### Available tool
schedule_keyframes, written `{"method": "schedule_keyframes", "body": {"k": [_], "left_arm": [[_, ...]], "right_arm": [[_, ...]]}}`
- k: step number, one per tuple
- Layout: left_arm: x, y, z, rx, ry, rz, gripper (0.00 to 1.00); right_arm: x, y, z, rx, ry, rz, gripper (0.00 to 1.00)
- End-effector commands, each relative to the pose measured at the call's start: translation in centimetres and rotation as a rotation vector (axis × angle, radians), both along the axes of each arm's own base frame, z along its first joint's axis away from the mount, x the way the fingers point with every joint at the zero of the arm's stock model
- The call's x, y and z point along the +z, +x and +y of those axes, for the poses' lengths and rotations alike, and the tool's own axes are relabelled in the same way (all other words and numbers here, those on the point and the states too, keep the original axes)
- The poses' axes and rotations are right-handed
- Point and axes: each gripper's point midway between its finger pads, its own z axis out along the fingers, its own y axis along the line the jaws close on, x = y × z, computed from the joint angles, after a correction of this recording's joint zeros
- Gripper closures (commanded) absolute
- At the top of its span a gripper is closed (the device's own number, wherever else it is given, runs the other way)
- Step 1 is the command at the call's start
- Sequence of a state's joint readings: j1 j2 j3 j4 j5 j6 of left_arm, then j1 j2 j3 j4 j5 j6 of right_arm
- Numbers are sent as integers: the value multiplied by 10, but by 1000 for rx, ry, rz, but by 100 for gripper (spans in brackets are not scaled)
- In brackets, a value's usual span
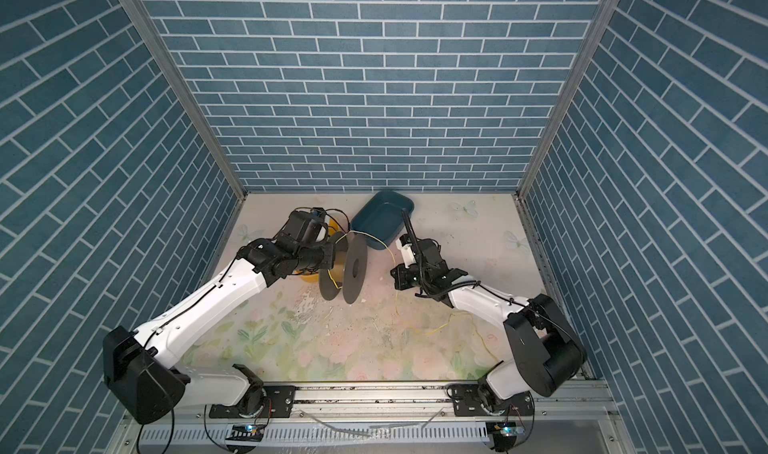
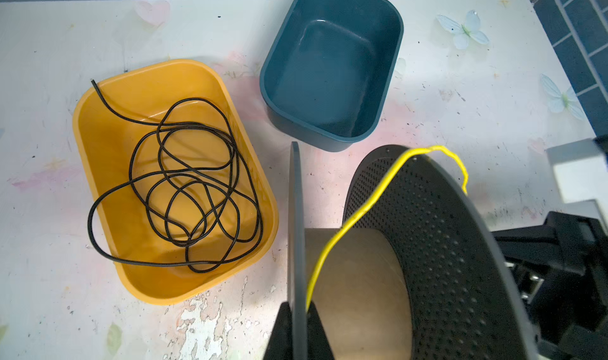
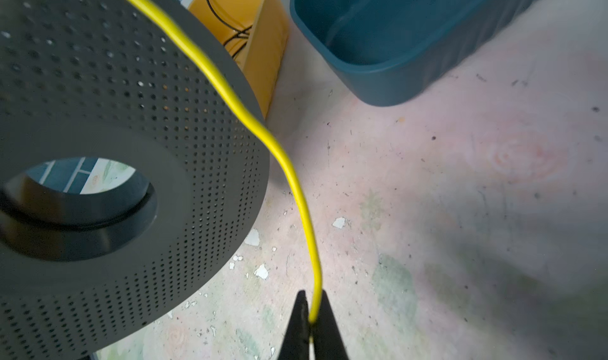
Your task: Wrap the cables
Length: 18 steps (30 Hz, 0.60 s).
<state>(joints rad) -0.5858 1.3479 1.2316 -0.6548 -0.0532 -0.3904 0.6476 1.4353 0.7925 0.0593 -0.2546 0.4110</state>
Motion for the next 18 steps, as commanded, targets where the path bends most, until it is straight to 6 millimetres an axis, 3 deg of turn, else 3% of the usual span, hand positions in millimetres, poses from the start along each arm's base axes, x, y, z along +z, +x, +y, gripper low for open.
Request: {"method": "schedule_keyframes", "body": {"k": [1,9,18], "left_arm": [[36,0,-4,-42,-38,-71,100],[62,-6,-7,-68,-103,-103,100],[85,-13,4,-84,-225,-120,100]], "right_arm": [[17,1,-17,-44,-41,-59,100],[58,13,-29,-91,-91,-116,100],[56,37,-36,-138,-119,-88,100]]}}
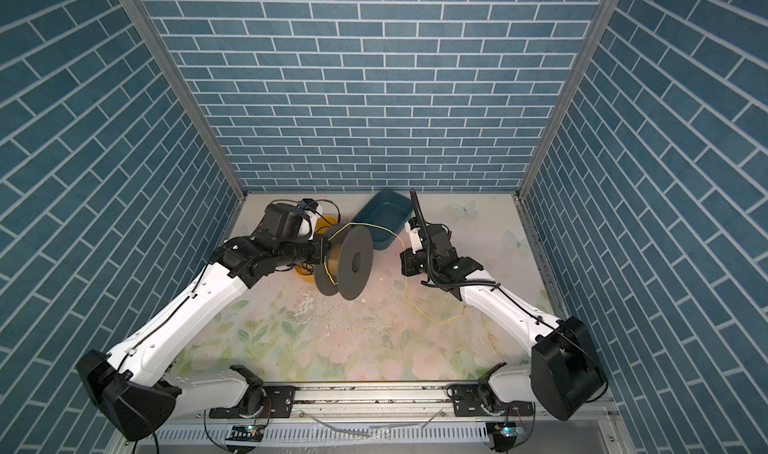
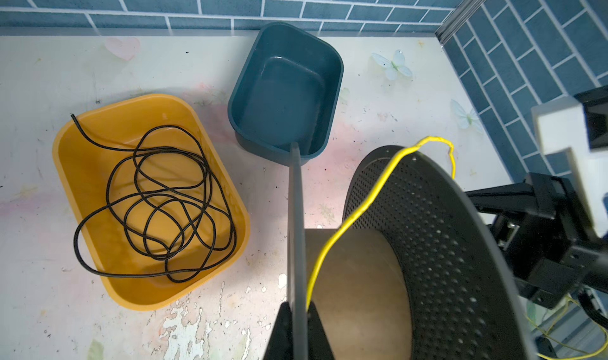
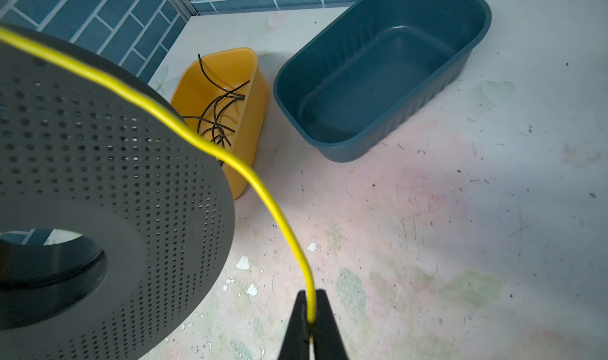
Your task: Wrap the cables
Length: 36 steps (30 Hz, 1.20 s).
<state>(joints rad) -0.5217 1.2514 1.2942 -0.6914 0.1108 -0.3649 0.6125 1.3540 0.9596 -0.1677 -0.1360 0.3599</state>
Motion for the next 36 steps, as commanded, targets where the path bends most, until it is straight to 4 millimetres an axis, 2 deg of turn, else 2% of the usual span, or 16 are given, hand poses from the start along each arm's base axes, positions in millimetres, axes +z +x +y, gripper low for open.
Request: {"method": "schedule_keyframes", "body": {"k": [1,6,12,18,26,36], "left_arm": [[34,-1,4,-12,-91,-66,100],[49,-1,10,-14,-177,-76,100],[59,8,18,25,-260,-97,100],[60,25,22,114,-316,-142,100],[66,43,31,222,-394,-222,100],[65,53,40,304,-443,-278,100]], "right_arm": [[-3,16,-10,-44,-39,5,100],[-18,23,-6,-28,-58,52,100],[-33,13,5,25,10,84,100],[-30,-7,30,129,190,101,100],[-35,-34,64,225,282,107,100],[-10,-72,119,383,492,90,100]]}}
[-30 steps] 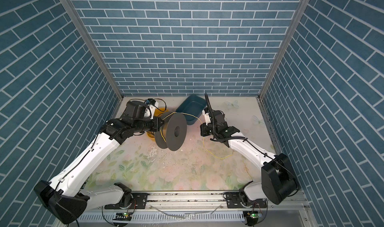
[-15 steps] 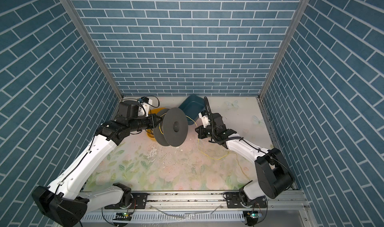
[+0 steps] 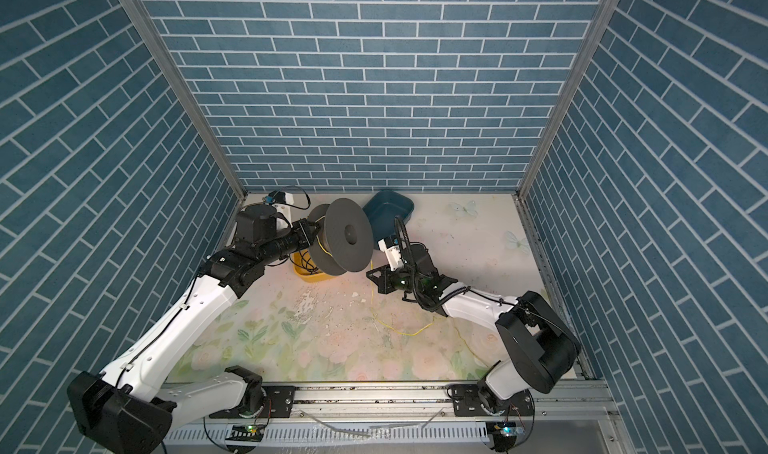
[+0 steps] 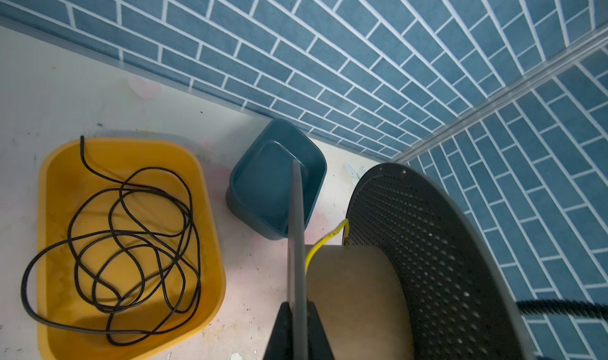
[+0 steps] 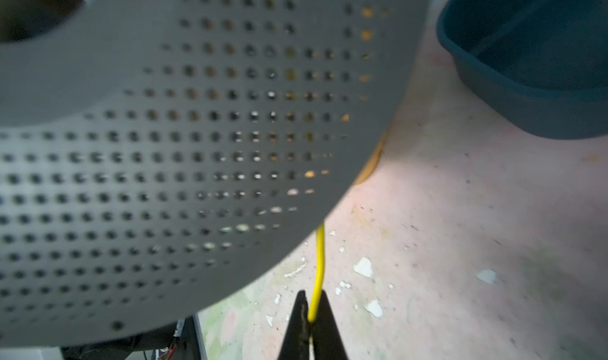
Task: Wrap the cables
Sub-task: 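Rotate the spool with the left gripper while right gripper holds the cable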
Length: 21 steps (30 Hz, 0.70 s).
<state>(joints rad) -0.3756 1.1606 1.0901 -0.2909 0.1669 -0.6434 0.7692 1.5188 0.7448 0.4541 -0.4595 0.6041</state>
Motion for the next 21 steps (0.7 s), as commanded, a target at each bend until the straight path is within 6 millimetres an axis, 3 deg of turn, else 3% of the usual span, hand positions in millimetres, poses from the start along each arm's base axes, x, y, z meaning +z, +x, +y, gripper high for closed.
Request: {"method": "schedule_keyframes", "body": {"k": [1,4,7,12,21], "left_arm": [[43,12,11,79,-82,-161,100],[43,11,13,88,-74,-168,100],[44,9,14,85,-63,-170,100],[50,4,14,70,-49,-170,100],[62,1,16,63,-26,-185,100]], "right_arm": [[19,-12,19,72,121,-16,100],[20,-12,22,78,138,-12,99],[18,-13,17,69,109,-24,77],[4,-20,-1,64,-30,-41,52],[-8,-36,-44,35,-256,-62,38]]}}
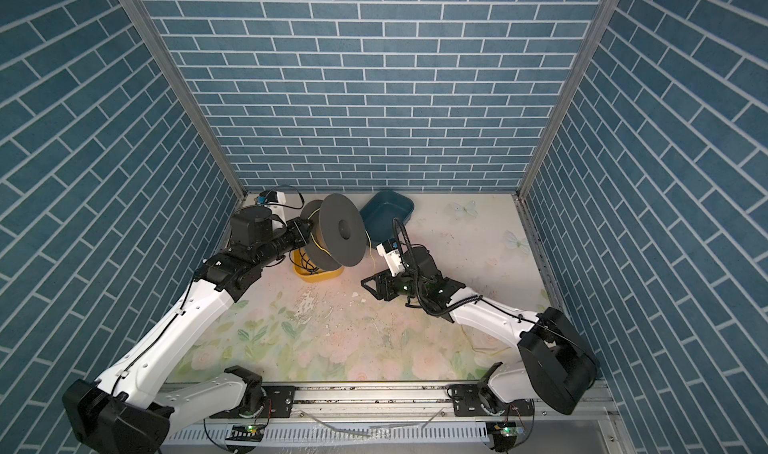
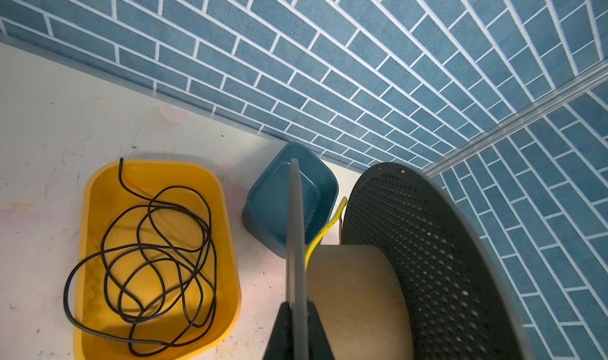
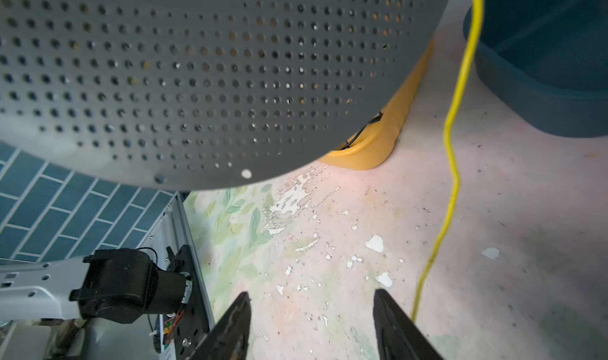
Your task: Wrap the cables
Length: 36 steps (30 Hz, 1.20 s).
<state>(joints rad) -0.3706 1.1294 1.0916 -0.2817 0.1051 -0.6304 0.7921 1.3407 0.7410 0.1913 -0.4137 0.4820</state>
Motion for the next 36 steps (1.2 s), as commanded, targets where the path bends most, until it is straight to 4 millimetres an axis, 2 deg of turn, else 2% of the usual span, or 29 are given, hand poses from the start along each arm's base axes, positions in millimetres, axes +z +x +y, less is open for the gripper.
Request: {"method": "schedule_keyframes", "body": {"k": [1,5,9,15,24,28,32,36], "left_arm": [[49,-1,3,2,-43,-133,100],[52,-3,2,-6,-47,-138,100],[55,-4,3,-5,-45,-146,100],[51,-4,5,5,-35,-143,100],[50,-2,6,12,-34,-148,100],[49,-1,6,17,-34,-148,100],[46,0,5,15,-34,-150,100],[45,2,5,20,-32,-148,100]], "right_arm": [[-23,-10,-26,-8,-175,-12,37],[-24,-9,-46,-52,-256,-57,34],[-16,-11,-47,-36,-267,-63,28],[-7,-7,-31,8,-283,-2,27],[-17,8,-9,15,-294,81,28],[-29,15,1,-6,-294,139,30],[-36,16,20,9,-232,221,35],[-45,18,27,-12,-209,249,46]]}}
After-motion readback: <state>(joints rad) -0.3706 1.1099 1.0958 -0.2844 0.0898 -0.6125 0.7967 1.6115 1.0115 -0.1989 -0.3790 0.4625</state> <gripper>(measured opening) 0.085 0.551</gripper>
